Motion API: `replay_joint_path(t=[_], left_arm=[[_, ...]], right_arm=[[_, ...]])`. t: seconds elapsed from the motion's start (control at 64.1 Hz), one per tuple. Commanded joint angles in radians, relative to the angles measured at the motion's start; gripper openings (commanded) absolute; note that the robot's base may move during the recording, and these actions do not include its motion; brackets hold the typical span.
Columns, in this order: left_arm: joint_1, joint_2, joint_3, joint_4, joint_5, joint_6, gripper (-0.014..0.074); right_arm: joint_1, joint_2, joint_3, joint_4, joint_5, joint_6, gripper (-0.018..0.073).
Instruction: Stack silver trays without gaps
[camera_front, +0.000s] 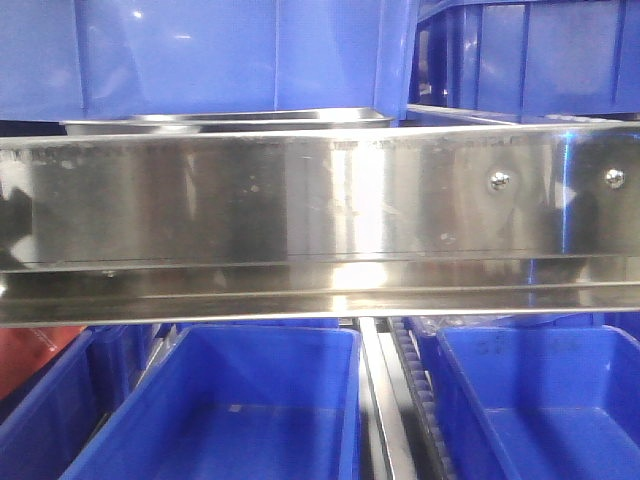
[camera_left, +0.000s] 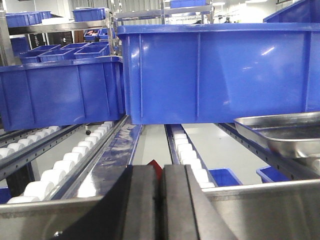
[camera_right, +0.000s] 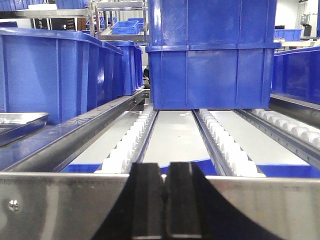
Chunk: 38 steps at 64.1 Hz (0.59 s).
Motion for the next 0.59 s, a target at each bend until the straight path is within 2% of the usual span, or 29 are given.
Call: replay_joint_path(t=[0.0, 0.577], left_arm=[[-0.004, -0.003, -0.001, 0.0, -0.022, 0.0, -0.0016], [-0.004, -0.003, -0.001, 0.0, -0.022, 0.0, -0.0016]], right_arm=[[-0.003, -0.004, 0.0, 0.006, -0.02, -0.007, -0.0078], [-0.003, -0.004, 0.0, -0.016, -0.014, -0.007, -0.0078]])
